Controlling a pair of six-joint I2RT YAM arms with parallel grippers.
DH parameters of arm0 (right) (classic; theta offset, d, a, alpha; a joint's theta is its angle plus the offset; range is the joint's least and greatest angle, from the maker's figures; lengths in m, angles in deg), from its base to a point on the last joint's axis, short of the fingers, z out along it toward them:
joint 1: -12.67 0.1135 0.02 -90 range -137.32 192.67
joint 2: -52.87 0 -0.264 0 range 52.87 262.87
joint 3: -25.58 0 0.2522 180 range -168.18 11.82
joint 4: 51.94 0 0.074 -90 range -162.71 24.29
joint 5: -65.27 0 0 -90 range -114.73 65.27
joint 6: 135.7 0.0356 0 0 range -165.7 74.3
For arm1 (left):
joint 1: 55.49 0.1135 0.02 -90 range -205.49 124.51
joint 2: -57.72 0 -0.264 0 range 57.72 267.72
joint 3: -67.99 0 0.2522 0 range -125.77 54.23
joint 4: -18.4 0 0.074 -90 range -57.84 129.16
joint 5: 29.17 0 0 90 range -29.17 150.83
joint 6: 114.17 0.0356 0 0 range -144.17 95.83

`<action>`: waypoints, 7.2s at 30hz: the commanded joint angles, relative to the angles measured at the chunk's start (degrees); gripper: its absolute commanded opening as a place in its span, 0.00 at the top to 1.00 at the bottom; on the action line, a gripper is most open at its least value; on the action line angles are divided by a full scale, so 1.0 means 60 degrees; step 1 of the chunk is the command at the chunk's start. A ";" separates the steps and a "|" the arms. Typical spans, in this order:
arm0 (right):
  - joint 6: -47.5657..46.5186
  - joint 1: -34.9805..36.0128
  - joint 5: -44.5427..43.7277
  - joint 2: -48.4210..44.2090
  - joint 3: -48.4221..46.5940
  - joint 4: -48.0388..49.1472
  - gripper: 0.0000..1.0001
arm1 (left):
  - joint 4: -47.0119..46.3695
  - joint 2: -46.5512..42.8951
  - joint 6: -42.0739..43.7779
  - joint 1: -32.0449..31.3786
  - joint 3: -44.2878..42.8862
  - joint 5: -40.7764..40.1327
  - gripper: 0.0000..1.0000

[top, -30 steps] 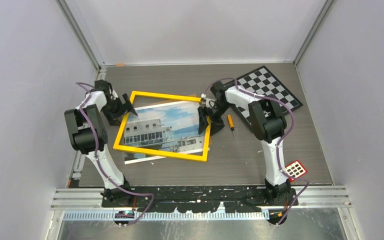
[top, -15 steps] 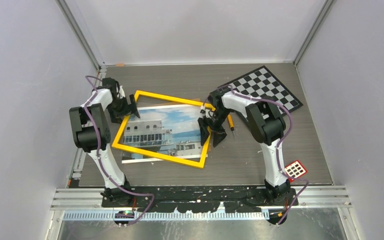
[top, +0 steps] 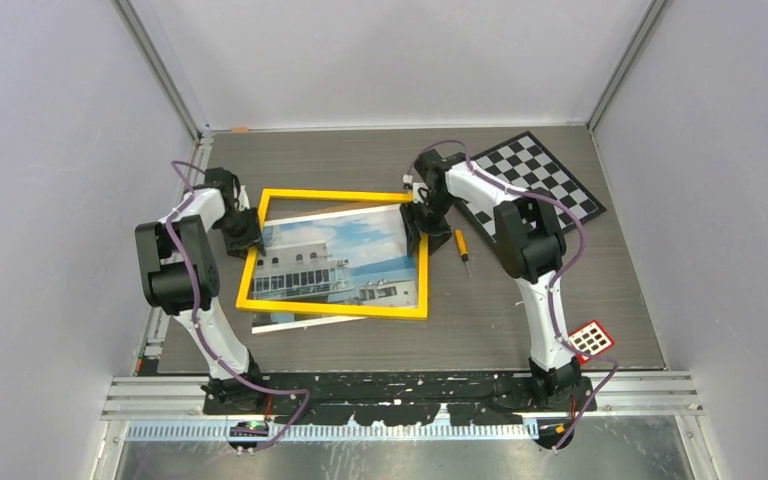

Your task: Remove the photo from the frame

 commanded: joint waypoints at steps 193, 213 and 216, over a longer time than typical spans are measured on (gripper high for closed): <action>0.0917 -0.1884 0.2340 -0.2207 0.2171 0.1712 0.12 | -0.0195 -0.1936 0.8360 -0.7412 0.2592 0.1216 0.04; 0.0982 -0.1891 0.2324 -0.2155 0.2182 0.1705 0.12 | 0.0005 -0.1903 0.8470 -0.7453 0.2611 0.1516 0.00; 0.1001 -0.1893 0.2323 -0.2165 0.2171 0.1711 0.12 | 0.0005 -0.1875 0.8541 -0.7503 0.2688 0.1423 0.00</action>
